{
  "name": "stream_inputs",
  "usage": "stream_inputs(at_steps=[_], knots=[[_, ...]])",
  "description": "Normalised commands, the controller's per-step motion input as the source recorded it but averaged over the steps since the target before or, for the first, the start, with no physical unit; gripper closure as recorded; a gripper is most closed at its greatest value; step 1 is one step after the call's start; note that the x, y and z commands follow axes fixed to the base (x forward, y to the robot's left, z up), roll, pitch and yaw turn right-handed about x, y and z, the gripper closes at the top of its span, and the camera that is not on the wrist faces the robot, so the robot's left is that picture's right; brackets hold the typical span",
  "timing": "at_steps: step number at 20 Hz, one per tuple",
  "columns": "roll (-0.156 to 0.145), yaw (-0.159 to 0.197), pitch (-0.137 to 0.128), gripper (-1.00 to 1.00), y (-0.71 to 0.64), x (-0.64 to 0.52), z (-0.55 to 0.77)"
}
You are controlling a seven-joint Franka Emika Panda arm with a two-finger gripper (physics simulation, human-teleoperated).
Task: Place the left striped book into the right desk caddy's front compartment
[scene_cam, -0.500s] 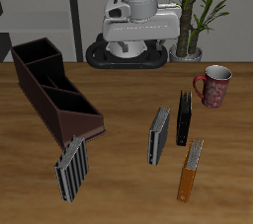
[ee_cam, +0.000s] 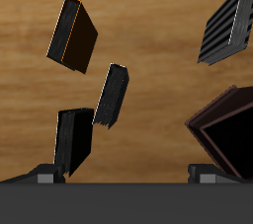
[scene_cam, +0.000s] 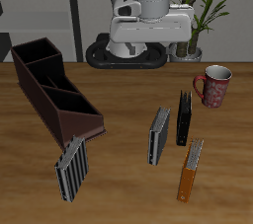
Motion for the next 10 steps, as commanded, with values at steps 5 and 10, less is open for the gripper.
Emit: stream_inputs(at_steps=[5, 10], knots=[[-0.018, 0.009, -0.029, -1.00, 0.06, 0.34, -0.01], [-0.003, -0.008, -0.066, -1.00, -0.01, 0.30, -0.13]])
